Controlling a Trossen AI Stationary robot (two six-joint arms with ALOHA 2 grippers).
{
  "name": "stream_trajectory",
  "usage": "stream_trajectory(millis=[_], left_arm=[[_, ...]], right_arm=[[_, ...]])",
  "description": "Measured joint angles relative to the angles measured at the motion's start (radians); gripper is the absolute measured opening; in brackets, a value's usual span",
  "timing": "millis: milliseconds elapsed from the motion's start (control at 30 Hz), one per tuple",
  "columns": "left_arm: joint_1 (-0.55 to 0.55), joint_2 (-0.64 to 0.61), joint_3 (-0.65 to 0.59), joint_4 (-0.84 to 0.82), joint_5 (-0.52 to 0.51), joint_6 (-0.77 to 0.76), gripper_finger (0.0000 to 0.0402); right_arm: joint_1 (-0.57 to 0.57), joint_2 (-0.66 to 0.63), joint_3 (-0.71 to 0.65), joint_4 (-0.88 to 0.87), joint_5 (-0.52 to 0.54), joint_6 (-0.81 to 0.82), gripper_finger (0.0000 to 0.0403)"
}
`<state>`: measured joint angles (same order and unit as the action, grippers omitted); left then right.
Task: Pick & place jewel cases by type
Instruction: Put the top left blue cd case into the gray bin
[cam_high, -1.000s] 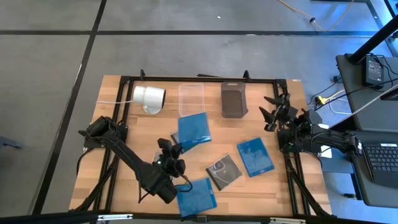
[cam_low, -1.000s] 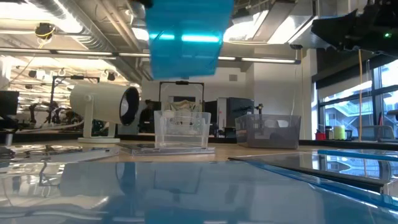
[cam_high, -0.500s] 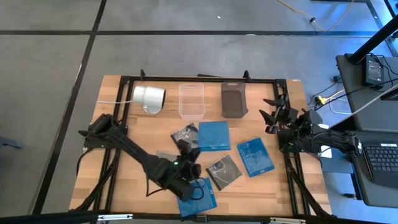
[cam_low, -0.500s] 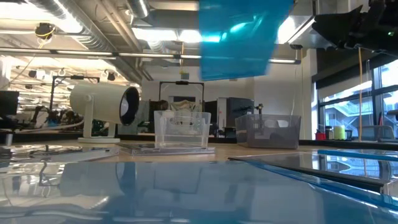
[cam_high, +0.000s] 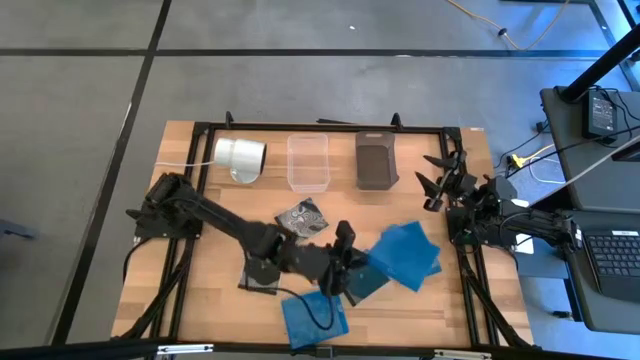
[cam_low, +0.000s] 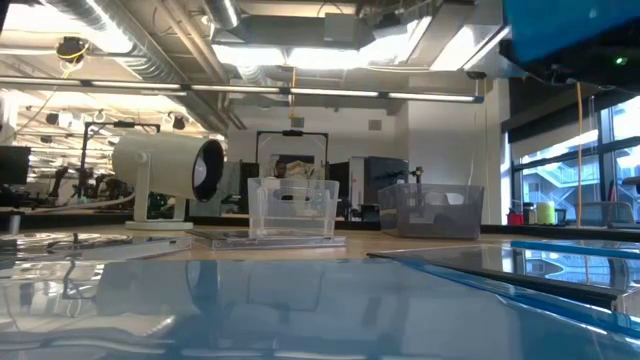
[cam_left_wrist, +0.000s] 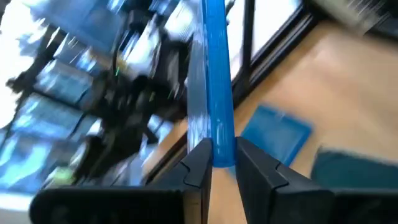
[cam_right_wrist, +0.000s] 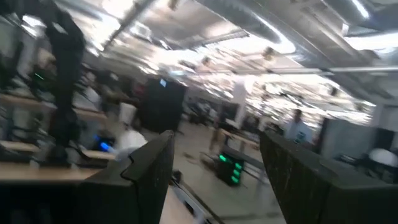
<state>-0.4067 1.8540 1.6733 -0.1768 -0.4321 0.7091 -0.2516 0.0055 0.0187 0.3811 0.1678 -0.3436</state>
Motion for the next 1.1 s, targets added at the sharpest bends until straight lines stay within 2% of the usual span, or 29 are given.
stream_trajectory(millis=[133, 267, 367, 500, 633, 733, 800, 933, 1100], left_arm=[[0.044, -0.052, 0.000, -0.044, 0.274, 0.012, 0.0047], [0.105, -0.080, 0.000, -0.129, 0.538, 0.051, 0.0047], [0.163, -0.079, 0.000, -0.172, 0.708, 0.109, 0.0049], [0.234, -0.072, 0.000, -0.207, 0.868, 0.192, 0.0047], [0.295, -0.071, 0.000, -0.235, 1.093, 0.311, 0.0049], [0.327, -0.071, 0.000, -0.265, 1.258, 0.415, 0.0049], [0.341, -0.071, 0.000, -0.295, 1.304, 0.488, 0.0048], [0.373, -0.071, 0.000, -0.350, 1.322, 0.591, 0.0048], [0.389, -0.070, 0.000, -0.371, 1.322, 0.651, 0.0048]], right_arm=[[0.000, 0.000, 0.000, -0.019, 0.060, 0.013, 0.0242], [0.000, 0.001, 0.012, -0.023, 0.005, 0.093, 0.0242], [0.000, 0.002, 0.036, -0.020, -0.128, 0.207, 0.0242], [0.000, 0.039, 0.083, -0.018, -0.350, 0.405, 0.0242], [0.000, 0.135, 0.130, -0.019, -0.565, 0.599, 0.0242], [0.000, 0.243, 0.156, -0.016, -0.661, 0.690, 0.0242], [0.000, 0.329, 0.159, -0.014, -0.682, 0.740, 0.0242], [0.000, 0.511, 0.159, 0.051, -0.692, 0.845, 0.0242], [0.010, 0.711, 0.159, 0.215, -0.760, 0.944, 0.0242]])
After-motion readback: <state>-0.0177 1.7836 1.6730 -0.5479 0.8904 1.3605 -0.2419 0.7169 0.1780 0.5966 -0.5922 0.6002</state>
